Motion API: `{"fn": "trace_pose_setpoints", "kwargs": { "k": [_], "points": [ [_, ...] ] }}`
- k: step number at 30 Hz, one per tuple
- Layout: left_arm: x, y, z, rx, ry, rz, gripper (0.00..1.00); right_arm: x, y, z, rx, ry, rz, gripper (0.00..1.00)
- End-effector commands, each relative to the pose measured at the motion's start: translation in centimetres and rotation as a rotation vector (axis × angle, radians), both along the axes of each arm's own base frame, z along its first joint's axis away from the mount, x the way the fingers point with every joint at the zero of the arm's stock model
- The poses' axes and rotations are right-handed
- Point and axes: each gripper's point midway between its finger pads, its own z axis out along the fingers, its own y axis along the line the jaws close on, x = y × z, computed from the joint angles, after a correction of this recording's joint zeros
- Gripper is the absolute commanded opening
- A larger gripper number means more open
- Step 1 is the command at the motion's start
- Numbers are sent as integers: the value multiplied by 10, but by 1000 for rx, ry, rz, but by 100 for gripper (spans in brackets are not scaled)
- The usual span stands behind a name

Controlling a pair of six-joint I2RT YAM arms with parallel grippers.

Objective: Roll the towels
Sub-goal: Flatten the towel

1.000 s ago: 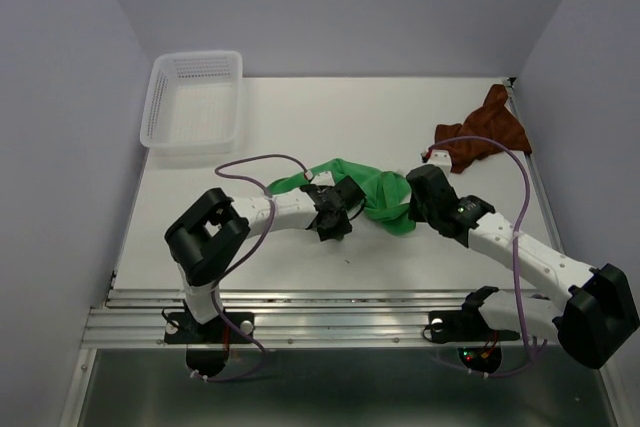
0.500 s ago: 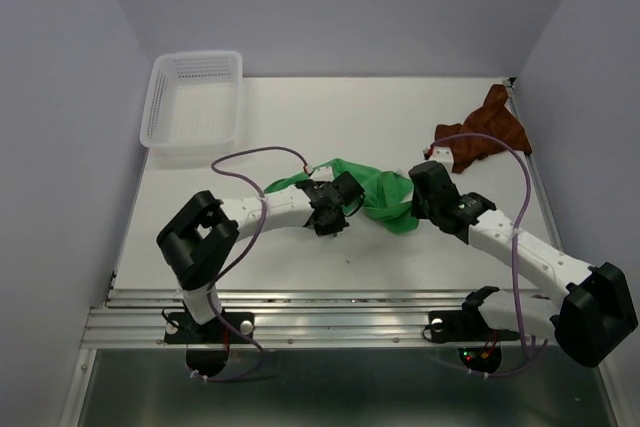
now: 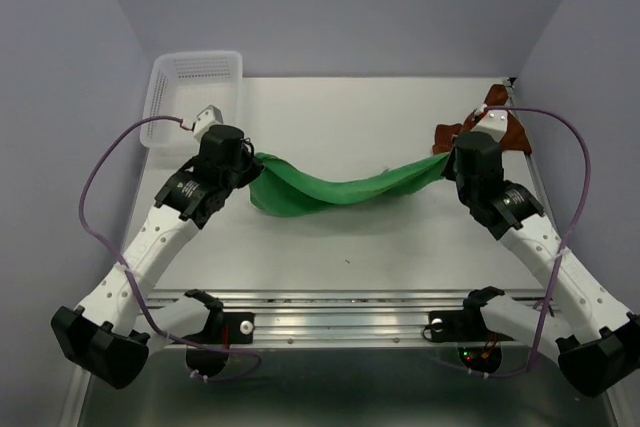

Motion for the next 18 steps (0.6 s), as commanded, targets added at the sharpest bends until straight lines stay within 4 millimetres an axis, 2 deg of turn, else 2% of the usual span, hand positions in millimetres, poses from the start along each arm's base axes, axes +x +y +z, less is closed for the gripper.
{"fn": "trace_pose_setpoints", "kwargs": {
  "k": [1, 4, 5, 6, 11, 13, 18],
  "points": [
    [0, 50, 1, 89, 17, 112, 0, 2, -33, 57, -34, -142, -122, 1],
    [1, 72, 11, 94, 1, 163, 0, -2, -48, 81, -34, -197, -175, 1],
    [1, 82, 19, 89, -15, 181, 0, -4, -49, 88, -35, -210, -173, 1],
    [1, 84, 24, 83, -28, 178, 0, -5, -50, 94, -30, -224, -172, 1],
    [-9, 84, 63, 55, -127, 123, 0, -23, -54, 131, 5, -305, -154, 1],
    [-16, 83, 73, 49, -148, 108, 0, -31, -55, 137, 17, -310, -140, 1],
    [-42, 68, 111, -21, -255, -1, 0, -65, -60, 172, 88, -407, -97, 1]
  ]
}}
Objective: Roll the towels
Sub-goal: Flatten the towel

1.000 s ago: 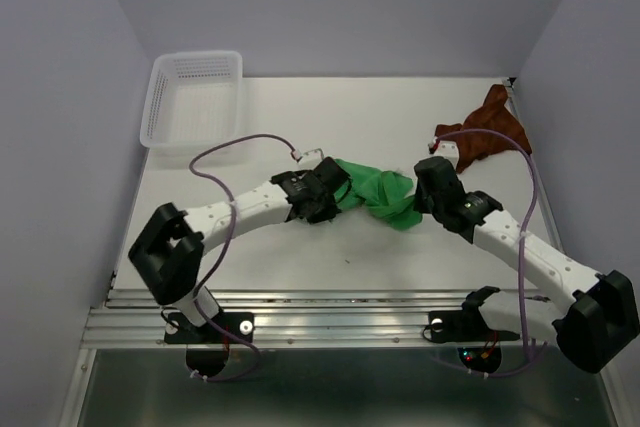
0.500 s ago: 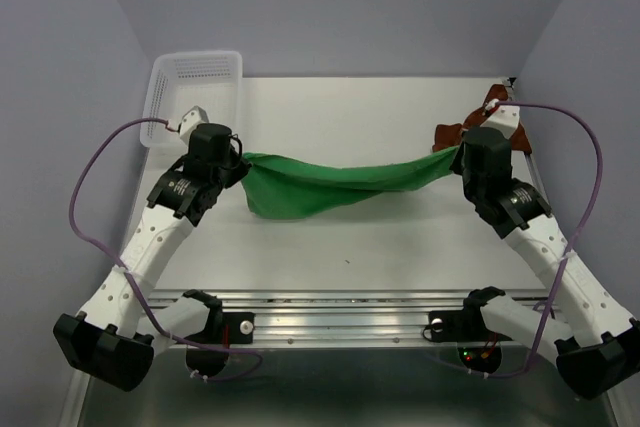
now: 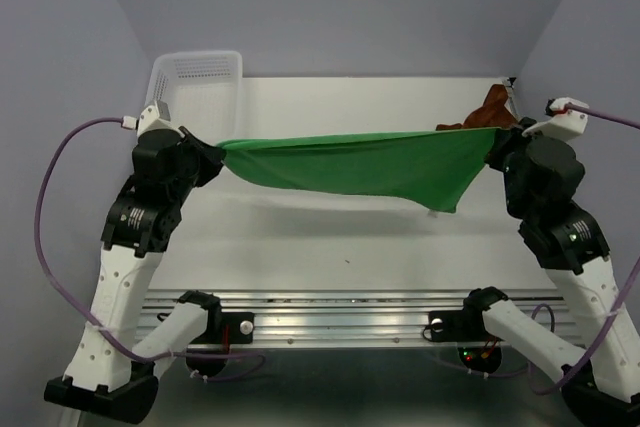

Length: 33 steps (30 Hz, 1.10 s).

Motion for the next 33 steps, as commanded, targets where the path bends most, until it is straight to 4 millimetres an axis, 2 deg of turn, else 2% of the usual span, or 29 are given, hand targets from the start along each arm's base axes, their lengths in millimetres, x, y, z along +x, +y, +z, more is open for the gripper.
{"fn": "trace_pose_setpoints", "kwargs": {
  "k": [1, 5, 6, 8, 10, 14, 16, 17, 18, 21, 22, 24, 25, 27, 28, 29, 30, 31, 33],
  "points": [
    [-27, -7, 47, -19, -133, -101, 0, -32, -11, 39, 38, -95, 17, 1],
    [-54, -27, 68, -81, -186, -239, 0, -62, -8, 57, 73, -148, 106, 1],
    [-60, -29, 72, -86, -191, -253, 0, -75, -7, 63, 86, -168, 141, 1],
    [-72, -31, 77, -101, -205, -276, 0, -87, -6, 67, 104, -190, 172, 1],
    [-82, -30, 84, -115, -221, -281, 0, -101, -6, 68, 119, -204, 202, 1],
    [-97, -30, 87, -149, -244, -291, 0, -111, -7, 59, 139, -191, 212, 1],
    [-90, -27, 70, -153, -197, -249, 0, -109, -11, 53, 154, -179, 179, 1],
    [-85, -27, 52, -152, -149, -240, 0, -104, -11, 44, 152, -157, 168, 1],
    [-81, -28, 44, -154, -131, -236, 0, -100, -11, 37, 153, -142, 152, 1],
    [-65, -29, 14, -158, -53, -206, 0, -76, -9, 6, 161, -51, 89, 1],
    [-55, -31, -4, -158, -23, -198, 0, -63, -7, -17, 153, -1, 65, 1],
    [-37, -35, -33, -164, 47, -182, 0, -42, 0, -49, 151, 69, 39, 1],
    [-21, -38, -64, -155, 119, -163, 0, -29, 2, -72, 140, 104, 13, 1],
    [-2, -37, -95, -140, 187, -128, 0, -11, 5, -97, 128, 157, -21, 1],
    [10, -36, -106, -133, 204, -109, 0, 5, 7, -118, 96, 215, -56, 1],
    [23, -35, -132, -102, 282, -85, 0, 14, 8, -128, 82, 241, -73, 1],
    [32, -27, -142, -72, 308, -43, 0, 22, 9, -135, 61, 263, -87, 1],
    [48, -23, -156, -57, 355, -13, 0, 41, 7, -146, 25, 298, -123, 1],
    [70, -12, -159, -33, 352, 32, 0, 61, 7, -155, 8, 328, -129, 1]
  ]
}}
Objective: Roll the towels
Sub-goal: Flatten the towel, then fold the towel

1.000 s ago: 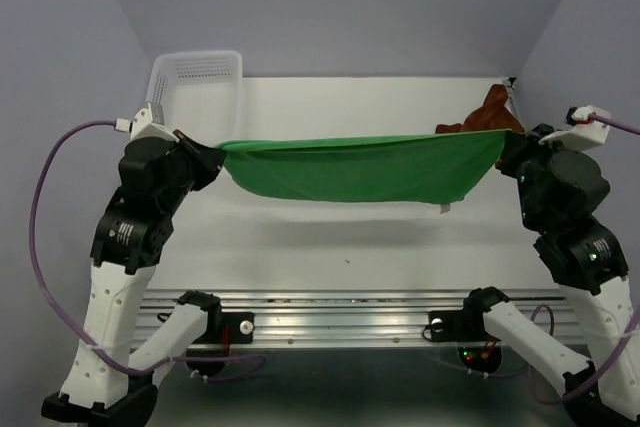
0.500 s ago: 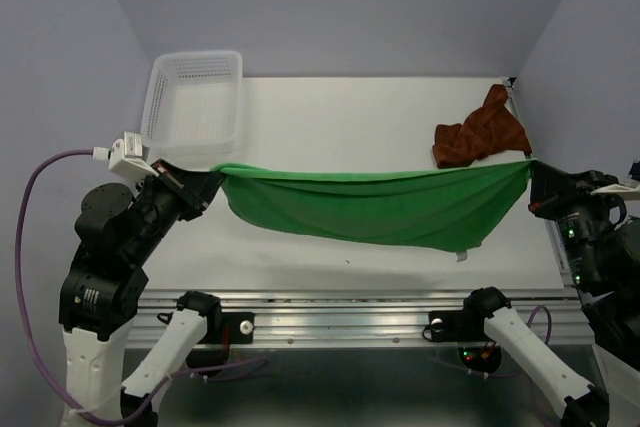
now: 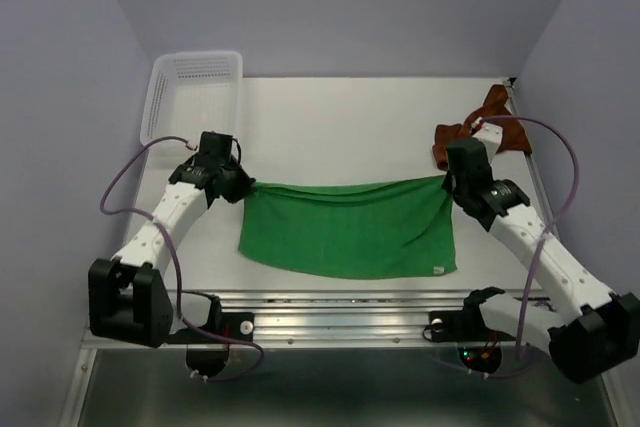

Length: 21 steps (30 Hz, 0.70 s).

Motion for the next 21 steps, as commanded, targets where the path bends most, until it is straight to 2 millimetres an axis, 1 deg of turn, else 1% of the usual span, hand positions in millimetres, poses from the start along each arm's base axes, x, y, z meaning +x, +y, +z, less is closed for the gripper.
{"fn": "trace_pose_setpoints", "kwargs": {
  "k": [1, 2, 3, 4, 5, 6, 7, 8, 9, 10, 11, 12, 13, 14, 15, 16, 19, 21],
  "points": [
    [62, 23, 13, 57, -114, 115, 0, 57, -4, 26, 29, -147, -70, 1],
    [72, 26, -2, 71, -78, 126, 0, 71, -13, 9, 14, -102, -80, 1],
    [86, 30, 6, 72, -108, 140, 0, 86, -12, 15, 32, -136, -70, 1],
    [94, 32, 4, 77, -104, 147, 0, 93, -14, 11, 34, -133, -65, 1],
    [102, 32, -8, 84, -76, 142, 0, 104, -11, -4, 22, -89, -36, 1],
    [114, 36, -1, 91, -96, 142, 0, 116, -11, 1, 29, -108, -28, 1],
    [121, 36, -5, 98, -89, 136, 0, 123, -8, -2, 28, -100, -14, 1],
    [127, 36, -18, 105, -59, 123, 0, 131, -9, -14, 9, -68, 1, 1],
    [133, 33, -19, 101, -59, 107, 0, 138, -7, -15, 7, -69, 12, 1],
    [144, 33, -15, 102, -79, 102, 0, 148, -8, -9, 13, -94, 15, 1],
    [147, 24, -27, 77, -53, 52, 0, 153, -3, -13, 16, -88, 45, 1],
    [151, 22, -28, 71, -50, 44, 0, 159, -5, -23, 16, -68, 42, 1],
    [156, 22, -25, 71, -55, 40, 0, 164, -8, -25, 19, -65, 39, 1],
    [159, 21, -30, 73, -43, 35, 0, 170, -5, -21, 20, -72, 51, 1],
    [162, 22, -27, 74, -50, 37, 0, 175, -5, -29, 15, -57, 55, 1],
    [162, 23, -27, 77, -49, 37, 0, 178, -7, -27, 15, -60, 60, 1],
    [161, 28, -28, 90, -40, 46, 0, 181, -2, -31, 10, -51, 104, 1],
    [159, 27, -30, 79, -31, 34, 0, 177, 1, -35, 16, -41, 122, 1]
  ]
}}
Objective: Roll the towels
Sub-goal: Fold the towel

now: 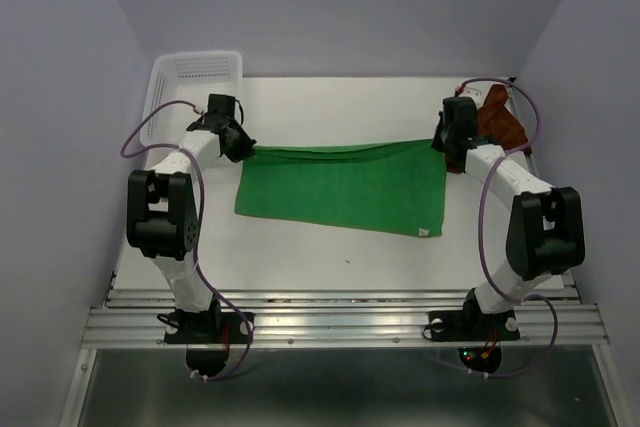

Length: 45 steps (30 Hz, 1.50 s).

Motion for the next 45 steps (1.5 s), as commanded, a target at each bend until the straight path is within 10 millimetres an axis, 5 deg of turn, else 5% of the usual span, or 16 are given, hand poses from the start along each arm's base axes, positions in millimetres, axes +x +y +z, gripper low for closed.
{"fn": "trace_pose_setpoints", "kwargs": {
  "k": [1, 25, 45],
  "points": [
    [9, 3, 25, -4, -55, -34, 0, 15, 7, 34, 18, -112, 62, 1],
    [-64, 19, -2, -20, 116, -37, 0, -96, -1, 7, 70, 21, 57, 1],
    [-87, 29, -17, -1, 168, 2, 0, -158, 6, -13, 154, 154, 61, 1]
  ]
}}
